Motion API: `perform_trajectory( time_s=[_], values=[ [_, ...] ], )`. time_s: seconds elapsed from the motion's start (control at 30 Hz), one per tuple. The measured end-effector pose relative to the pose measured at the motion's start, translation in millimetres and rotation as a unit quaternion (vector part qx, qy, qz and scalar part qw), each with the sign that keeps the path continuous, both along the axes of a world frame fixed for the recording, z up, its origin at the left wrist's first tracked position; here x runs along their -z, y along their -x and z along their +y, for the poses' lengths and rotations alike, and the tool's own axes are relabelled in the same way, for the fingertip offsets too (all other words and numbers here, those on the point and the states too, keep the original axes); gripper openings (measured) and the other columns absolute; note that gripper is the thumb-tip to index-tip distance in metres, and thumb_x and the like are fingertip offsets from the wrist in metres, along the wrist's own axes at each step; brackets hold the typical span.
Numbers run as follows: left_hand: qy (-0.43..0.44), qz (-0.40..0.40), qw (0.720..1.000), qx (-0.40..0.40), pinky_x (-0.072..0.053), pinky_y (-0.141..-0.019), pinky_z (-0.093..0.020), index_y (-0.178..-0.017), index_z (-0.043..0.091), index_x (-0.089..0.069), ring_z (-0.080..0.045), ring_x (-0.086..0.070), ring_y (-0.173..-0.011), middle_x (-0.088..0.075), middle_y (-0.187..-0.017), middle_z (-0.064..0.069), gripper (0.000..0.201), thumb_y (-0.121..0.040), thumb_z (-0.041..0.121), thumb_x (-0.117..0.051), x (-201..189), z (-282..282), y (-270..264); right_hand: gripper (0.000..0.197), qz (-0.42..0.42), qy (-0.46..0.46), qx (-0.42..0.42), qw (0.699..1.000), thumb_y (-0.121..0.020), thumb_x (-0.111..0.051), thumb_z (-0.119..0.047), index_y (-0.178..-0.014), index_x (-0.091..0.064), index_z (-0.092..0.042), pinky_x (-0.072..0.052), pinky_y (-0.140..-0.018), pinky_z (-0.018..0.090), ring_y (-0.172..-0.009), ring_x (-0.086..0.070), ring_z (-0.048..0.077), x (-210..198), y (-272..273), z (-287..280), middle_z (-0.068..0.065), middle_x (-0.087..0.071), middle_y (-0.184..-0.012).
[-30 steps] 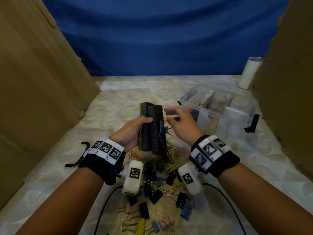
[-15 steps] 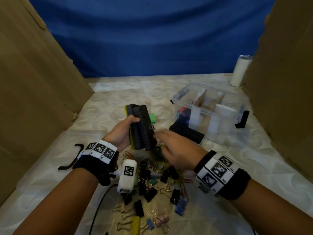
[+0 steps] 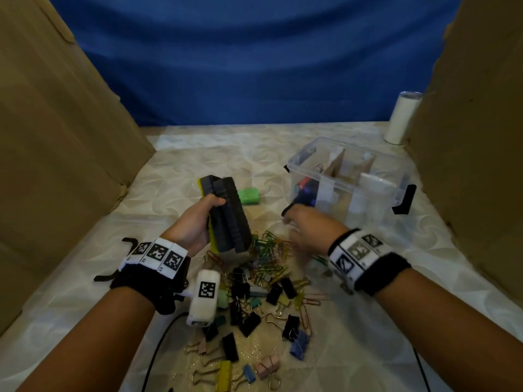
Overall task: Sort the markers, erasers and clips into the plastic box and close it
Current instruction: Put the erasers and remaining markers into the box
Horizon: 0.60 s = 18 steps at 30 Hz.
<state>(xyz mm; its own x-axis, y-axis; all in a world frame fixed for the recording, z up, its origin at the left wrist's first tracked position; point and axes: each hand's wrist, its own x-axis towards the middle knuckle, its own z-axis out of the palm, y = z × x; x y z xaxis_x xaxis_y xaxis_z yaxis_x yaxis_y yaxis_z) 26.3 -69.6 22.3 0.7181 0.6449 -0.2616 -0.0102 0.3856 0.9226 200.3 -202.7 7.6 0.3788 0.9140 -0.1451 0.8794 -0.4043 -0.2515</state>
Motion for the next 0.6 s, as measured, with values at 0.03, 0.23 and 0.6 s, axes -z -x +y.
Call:
perform_trajectory(
  time_s=[0.03,0.23,0.6],
  values=[
    [-0.003,0.008,1.0,-0.004,-0.057,-0.079,-0.034,-0.131,0.006,-0.048,-0.025,-0.062,-0.099,-0.059,-0.122,-0.015,0.037,-0.097,0.016,-0.037,2,0,0,0.039,-0.019,0.02,0.033,0.999,-0.091,-0.049,-0.016,-0.13,-0.05,-0.011,-0.044,-0.098,0.039,-0.121,-0.051,0.029,1,-13,6,0.009,-0.046,-0.136],
    [-0.006,0.026,0.999,-0.033,-0.049,-0.08,-0.034,-0.118,0.005,-0.055,-0.024,-0.061,-0.09,-0.062,-0.108,-0.015,0.029,-0.096,0.016,-0.04,9,7,3,0.052,-0.124,0.092,0.09,0.984,-0.091,-0.052,-0.033,-0.134,-0.04,-0.007,-0.039,-0.099,0.045,-0.122,-0.043,0.037,29,-32,28,0.019,-0.041,-0.134],
    [-0.056,0.04,0.998,-0.005,-0.045,-0.1,-0.048,-0.134,0.009,-0.043,-0.035,-0.057,-0.113,-0.055,-0.131,-0.026,0.041,-0.098,0.027,-0.045,3,6,2,0.061,-0.118,0.069,0.119,0.983,-0.086,-0.059,-0.025,-0.138,-0.032,-0.009,-0.039,-0.099,0.046,-0.122,-0.04,0.04,35,-26,40,0.023,-0.037,-0.136]
  ],
)
